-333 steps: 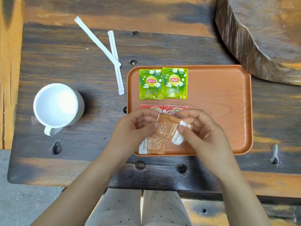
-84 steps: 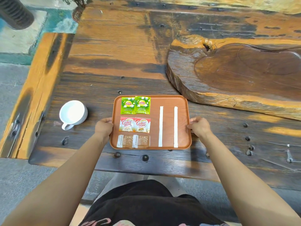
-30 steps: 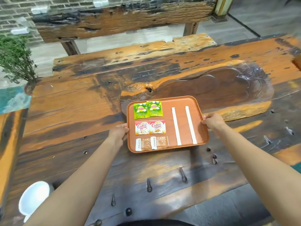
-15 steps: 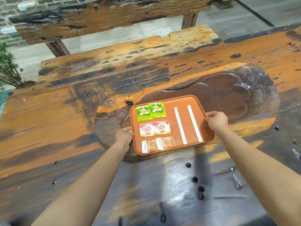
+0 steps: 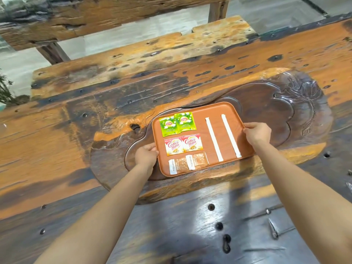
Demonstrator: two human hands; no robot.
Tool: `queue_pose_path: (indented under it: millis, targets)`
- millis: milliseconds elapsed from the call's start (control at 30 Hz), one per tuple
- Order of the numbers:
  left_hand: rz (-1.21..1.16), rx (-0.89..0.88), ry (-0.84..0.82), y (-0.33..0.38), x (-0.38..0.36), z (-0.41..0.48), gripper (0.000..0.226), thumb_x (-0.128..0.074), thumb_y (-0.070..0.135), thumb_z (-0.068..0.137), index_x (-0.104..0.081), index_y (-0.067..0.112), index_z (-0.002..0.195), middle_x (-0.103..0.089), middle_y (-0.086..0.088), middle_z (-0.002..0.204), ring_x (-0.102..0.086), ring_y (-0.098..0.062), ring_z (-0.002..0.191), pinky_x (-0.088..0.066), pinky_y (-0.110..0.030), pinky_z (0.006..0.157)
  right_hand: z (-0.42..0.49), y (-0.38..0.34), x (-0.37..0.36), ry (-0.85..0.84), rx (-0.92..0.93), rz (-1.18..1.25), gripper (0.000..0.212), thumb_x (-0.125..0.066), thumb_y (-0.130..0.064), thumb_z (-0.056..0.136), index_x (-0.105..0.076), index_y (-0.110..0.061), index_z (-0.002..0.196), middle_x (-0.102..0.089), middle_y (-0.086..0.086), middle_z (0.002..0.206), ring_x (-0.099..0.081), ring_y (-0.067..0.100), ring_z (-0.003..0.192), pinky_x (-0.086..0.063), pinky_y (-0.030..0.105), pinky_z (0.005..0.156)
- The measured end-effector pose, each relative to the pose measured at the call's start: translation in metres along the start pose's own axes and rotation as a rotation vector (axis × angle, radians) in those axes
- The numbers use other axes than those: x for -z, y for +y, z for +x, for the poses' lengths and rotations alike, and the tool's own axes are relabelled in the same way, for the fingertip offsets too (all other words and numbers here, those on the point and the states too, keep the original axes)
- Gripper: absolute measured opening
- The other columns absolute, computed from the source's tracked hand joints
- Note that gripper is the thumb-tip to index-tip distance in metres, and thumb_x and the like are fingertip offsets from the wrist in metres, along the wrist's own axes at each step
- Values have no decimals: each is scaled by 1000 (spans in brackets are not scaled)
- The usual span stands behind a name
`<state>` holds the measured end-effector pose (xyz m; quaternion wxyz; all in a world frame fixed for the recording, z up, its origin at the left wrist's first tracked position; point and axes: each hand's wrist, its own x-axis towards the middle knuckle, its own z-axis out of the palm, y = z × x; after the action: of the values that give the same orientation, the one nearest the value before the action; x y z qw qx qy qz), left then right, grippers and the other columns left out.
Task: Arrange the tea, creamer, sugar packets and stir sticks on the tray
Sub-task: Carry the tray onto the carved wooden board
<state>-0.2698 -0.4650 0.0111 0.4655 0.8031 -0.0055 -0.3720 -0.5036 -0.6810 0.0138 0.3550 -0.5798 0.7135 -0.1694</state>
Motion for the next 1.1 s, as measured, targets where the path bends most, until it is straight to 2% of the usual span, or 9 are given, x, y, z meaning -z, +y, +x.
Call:
queue_pose_path:
  millis: [100, 200, 267, 400, 533, 633, 867, 1000, 1100]
  targets:
    - [19, -9, -24, 3, -3, 6, 35, -45, -7, 89, -59, 0, 121, -66, -17, 119, -63, -22, 102, -51, -33, 92, 8, -4, -1, 6, 0, 2, 22, -61, -12, 85, -72, -14, 104, -70, 10, 114, -62, 25, 105, -43, 23, 90]
    - [56, -12, -10, 5, -6, 11, 34, -47, -5, 89, -62, 2, 118, -68, -16, 115, -65, -25, 102, -52, -36, 93, 11, -7, -2, 15, 4, -16, 24, -58, -9, 85, -72, -14, 105, -69, 12, 114, -62, 28, 106, -44, 26, 92]
    - [51, -10, 10, 6, -9, 11, 33, -47, -5, 89, -63, 3, 116, -69, -15, 113, -65, -23, 97, -53, -34, 88, 10, -8, -3, 26, 19, -41, 27, -55, -6, 85, -71, -13, 105, -68, 13, 115, -61, 30, 107, -44, 27, 93]
    - [69, -47, 31, 5, -10, 6, 32, -48, -2, 90, -64, 8, 116, -70, -10, 110, -62, -15, 85, -49, -20, 64, 8, -7, -3, 14, 52, -67, 31, -49, -3, 86, -71, -11, 107, -67, 15, 116, -59, 32, 108, -46, 33, 93]
    - [194, -106, 38, 4, -6, 0, 40, -46, 9, 92, -50, 13, 132, -65, -5, 115, -60, -21, 104, -49, -28, 85, 6, -10, 4, -63, 56, -97, 27, -51, -8, 89, -68, -11, 110, -65, 16, 118, -58, 31, 110, -45, 33, 92]
    - [250, -123, -3, 3, -1, -4, 39, -48, 14, 91, -49, 12, 131, -64, -7, 120, -60, -24, 109, -48, -35, 97, 0, -16, 9, -127, 62, -125, 34, -53, -18, 90, -59, -10, 123, -60, 15, 127, -53, 31, 119, -41, 35, 100]
    - [349, -262, -43, -6, 40, -24, 36, -44, 17, 91, -53, 17, 126, -65, -9, 117, -61, -25, 104, -49, -43, 97, -46, -22, 10, -20, 234, -137, 35, -49, -12, 87, -58, -3, 120, -62, 21, 120, -52, 37, 115, -45, 41, 93]
    - [288, -324, -22, -30, 82, -41, 31, -44, 16, 91, -60, 20, 117, -68, 0, 95, -63, -16, 86, -54, -42, 89, -103, -33, -14, -175, 417, -71, 28, -48, -8, 87, -62, -3, 112, -65, 18, 116, -59, 34, 107, -44, 34, 89]
    - [259, -322, -2, -60, 118, -55, 28, -45, 14, 92, -63, 17, 114, -66, 3, 85, -62, -12, 77, -56, -36, 82, -161, -35, -43, -382, 487, -27, 21, -50, -5, 88, -64, -6, 103, -69, 15, 104, -62, 26, 91, -38, 22, 69]
